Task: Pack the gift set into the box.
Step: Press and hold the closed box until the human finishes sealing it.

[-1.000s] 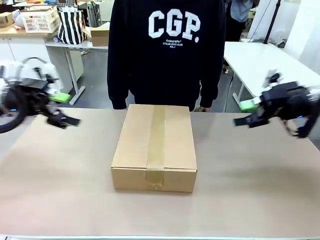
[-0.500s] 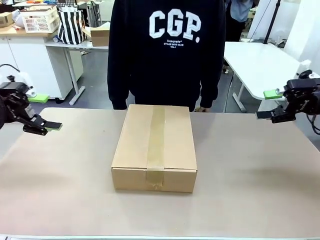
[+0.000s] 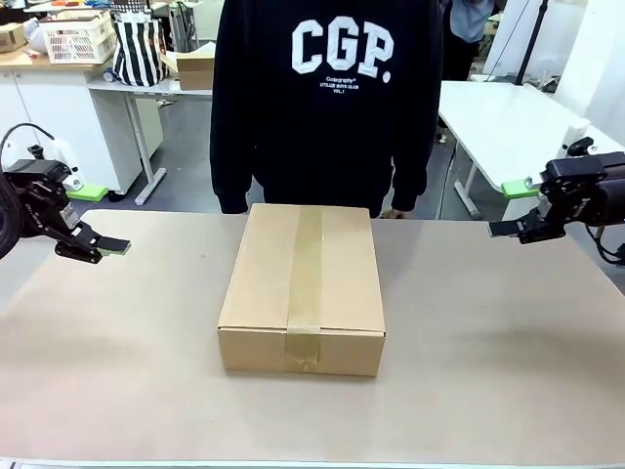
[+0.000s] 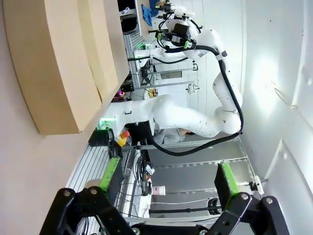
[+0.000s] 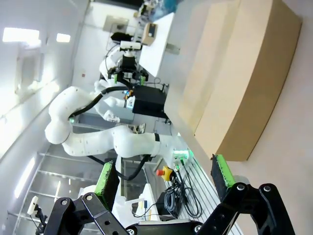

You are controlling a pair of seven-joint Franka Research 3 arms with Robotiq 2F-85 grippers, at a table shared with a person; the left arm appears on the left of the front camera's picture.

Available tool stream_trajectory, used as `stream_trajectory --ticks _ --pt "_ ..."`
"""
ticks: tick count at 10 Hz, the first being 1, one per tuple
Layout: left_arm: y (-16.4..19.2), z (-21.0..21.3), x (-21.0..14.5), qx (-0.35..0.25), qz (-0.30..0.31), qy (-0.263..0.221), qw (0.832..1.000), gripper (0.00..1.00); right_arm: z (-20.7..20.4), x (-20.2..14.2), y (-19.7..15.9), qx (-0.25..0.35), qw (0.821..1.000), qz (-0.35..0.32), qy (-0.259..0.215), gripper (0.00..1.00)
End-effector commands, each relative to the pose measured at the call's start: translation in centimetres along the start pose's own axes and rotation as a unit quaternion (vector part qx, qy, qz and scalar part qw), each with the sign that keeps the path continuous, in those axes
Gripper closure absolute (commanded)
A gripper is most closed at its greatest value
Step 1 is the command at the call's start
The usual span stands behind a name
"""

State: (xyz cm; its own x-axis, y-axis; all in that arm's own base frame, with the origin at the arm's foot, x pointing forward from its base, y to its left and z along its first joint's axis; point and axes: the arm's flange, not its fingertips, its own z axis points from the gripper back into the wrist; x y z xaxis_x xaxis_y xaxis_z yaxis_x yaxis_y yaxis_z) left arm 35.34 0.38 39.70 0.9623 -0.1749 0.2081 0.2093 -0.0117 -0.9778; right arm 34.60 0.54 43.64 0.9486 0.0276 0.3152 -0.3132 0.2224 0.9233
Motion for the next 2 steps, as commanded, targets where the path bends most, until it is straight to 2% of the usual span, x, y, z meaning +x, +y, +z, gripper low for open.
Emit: stream_trajectory --ticks 1,2 --pt "-0.12 0.27 0.08 0.0 -0.006 -0.002 1.0 0.0 0.14 0.13 -0.06 0.006 1.0 0.012 -0.003 0.0" --pt "-0.12 0.27 0.08 0.0 -0.006 -0.002 1.0 0.0 0.14 0.13 -0.06 0.006 1.0 0.012 -0.003 0.0"
